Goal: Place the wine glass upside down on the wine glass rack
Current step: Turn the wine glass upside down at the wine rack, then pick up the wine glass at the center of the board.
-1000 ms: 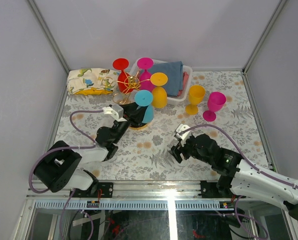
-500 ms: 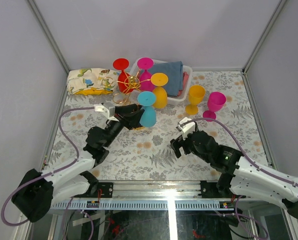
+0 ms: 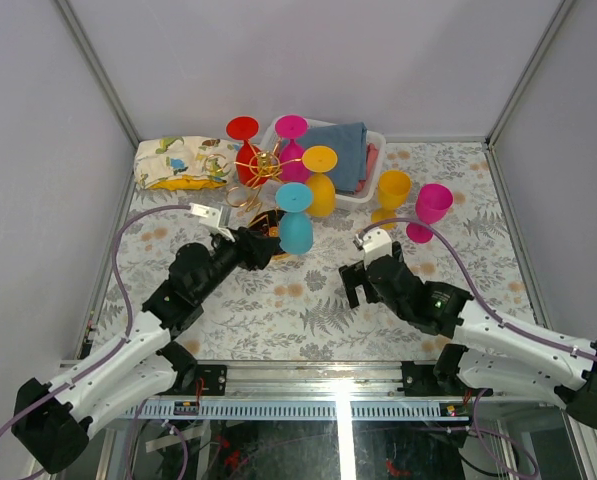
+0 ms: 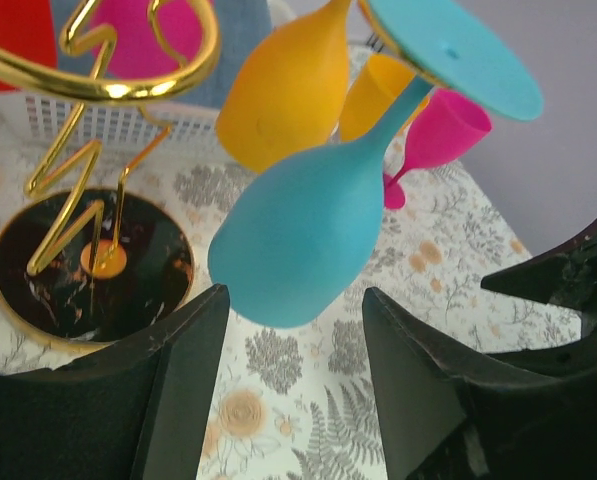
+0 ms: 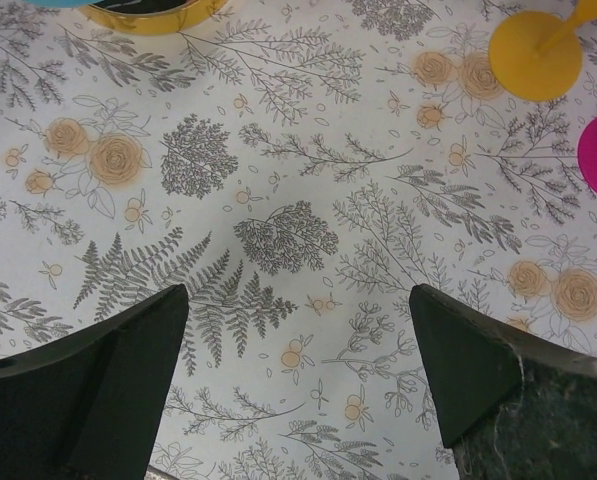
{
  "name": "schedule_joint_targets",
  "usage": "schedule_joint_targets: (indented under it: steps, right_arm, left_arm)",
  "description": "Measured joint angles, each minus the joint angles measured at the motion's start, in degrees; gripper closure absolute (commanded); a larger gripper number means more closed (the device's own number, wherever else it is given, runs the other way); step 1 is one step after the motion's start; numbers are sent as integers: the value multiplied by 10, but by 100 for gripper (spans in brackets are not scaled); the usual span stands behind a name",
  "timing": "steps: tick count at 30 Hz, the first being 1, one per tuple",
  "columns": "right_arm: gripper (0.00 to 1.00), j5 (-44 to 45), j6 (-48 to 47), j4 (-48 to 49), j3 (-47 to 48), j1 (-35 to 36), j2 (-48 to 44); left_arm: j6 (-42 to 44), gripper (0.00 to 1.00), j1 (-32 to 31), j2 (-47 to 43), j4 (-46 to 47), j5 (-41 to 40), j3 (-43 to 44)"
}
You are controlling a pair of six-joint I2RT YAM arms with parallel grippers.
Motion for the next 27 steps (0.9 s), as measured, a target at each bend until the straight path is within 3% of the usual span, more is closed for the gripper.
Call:
schedule_joint_targets:
  steps: [7, 11, 17, 24, 27]
  right_arm:
    - [1, 32, 17, -56, 62, 0, 47]
    - [1, 35, 12, -76, 106, -13, 48]
    - [1, 33, 3, -96, 170, -115, 43]
    - [1, 63, -11, -119, 224, -216, 36]
    - [1, 79, -20, -118, 250, -245, 49]
  left_arm:
    - [-14, 41, 2, -5, -154, -3, 52]
    - [-12, 33, 2, -5, -212, -4, 75]
    - [1, 27, 2, -3, -281, -11, 104]
    - [23, 6, 2, -15, -328, -27, 110]
    - [32, 3, 2, -24, -346, -36, 111]
